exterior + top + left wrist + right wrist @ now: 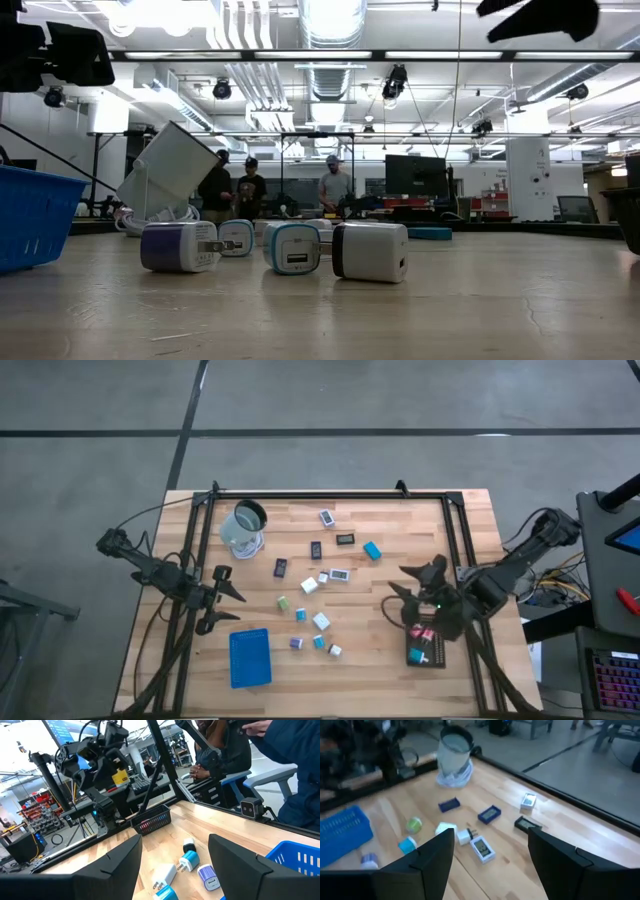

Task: Pick & Place Office items
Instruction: Put the bottom white black charger adapter into the black bin

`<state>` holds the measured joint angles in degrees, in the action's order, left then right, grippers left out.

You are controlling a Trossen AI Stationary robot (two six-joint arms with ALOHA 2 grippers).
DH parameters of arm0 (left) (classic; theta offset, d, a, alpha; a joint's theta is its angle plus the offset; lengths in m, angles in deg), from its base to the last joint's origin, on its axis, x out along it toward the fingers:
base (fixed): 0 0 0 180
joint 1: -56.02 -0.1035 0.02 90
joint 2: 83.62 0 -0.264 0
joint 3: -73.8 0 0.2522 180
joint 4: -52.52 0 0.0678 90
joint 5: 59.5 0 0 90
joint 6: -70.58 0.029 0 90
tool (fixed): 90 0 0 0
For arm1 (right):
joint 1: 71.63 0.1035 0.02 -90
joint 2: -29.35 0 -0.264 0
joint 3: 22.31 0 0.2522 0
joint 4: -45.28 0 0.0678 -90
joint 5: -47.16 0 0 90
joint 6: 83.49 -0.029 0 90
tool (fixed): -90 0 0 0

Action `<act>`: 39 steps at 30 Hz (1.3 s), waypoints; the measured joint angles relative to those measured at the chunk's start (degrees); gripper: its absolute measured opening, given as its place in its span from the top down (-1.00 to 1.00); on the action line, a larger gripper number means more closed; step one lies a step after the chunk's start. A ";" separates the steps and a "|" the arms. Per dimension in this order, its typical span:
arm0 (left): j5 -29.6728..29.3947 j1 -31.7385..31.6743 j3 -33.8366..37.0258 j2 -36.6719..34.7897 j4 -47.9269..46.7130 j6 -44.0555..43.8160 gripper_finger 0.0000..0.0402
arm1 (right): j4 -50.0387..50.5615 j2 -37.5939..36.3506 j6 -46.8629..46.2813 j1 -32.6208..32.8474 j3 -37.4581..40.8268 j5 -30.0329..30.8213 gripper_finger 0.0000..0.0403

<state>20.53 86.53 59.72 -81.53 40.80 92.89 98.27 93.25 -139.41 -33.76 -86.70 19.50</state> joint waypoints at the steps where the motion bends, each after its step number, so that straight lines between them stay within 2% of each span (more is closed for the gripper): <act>1: 0.02 0.00 0.00 -0.02 0.00 0.00 -0.17 | -2.50 0.01 2.78 -1.04 0.70 -1.17 -0.23; 7: 0.02 0.00 0.00 -0.02 0.00 0.02 -0.17 | -20.83 0.02 17.77 -5.58 6.50 -4.94 -0.23; 12: 0.01 0.01 0.00 -0.01 0.00 0.01 -0.17 | -38.44 0.45 29.34 -6.60 11.56 -8.25 -0.25; 17: 0.02 0.02 0.00 0.00 0.00 0.00 -0.17 | -56.64 4.86 40.65 -6.56 16.17 -8.59 -0.30; 21: 0.02 0.01 0.00 -0.01 0.00 0.02 -0.17 | -65.76 10.59 45.42 -6.58 16.94 -11.33 -0.30; 24: 0.00 0.01 0.00 0.00 -0.01 0.02 -0.17 | -68.71 15.44 45.61 -6.54 15.96 -12.87 -0.28; 29: 0.01 0.02 0.00 0.00 -0.01 0.01 -0.17 | -68.66 23.23 40.52 -6.54 12.20 -14.85 -0.24; 36: 0.02 0.00 0.00 0.00 -0.02 0.02 -0.17 | -68.39 31.23 35.06 -5.28 6.37 -14.77 -0.30; 39: 0.02 0.01 0.00 0.00 -0.02 0.00 -0.17 | -68.03 33.19 34.54 -3.32 5.36 -12.18 -0.34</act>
<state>20.55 86.54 59.72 -81.53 40.78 92.89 30.24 126.44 -104.87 -37.08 -81.34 7.32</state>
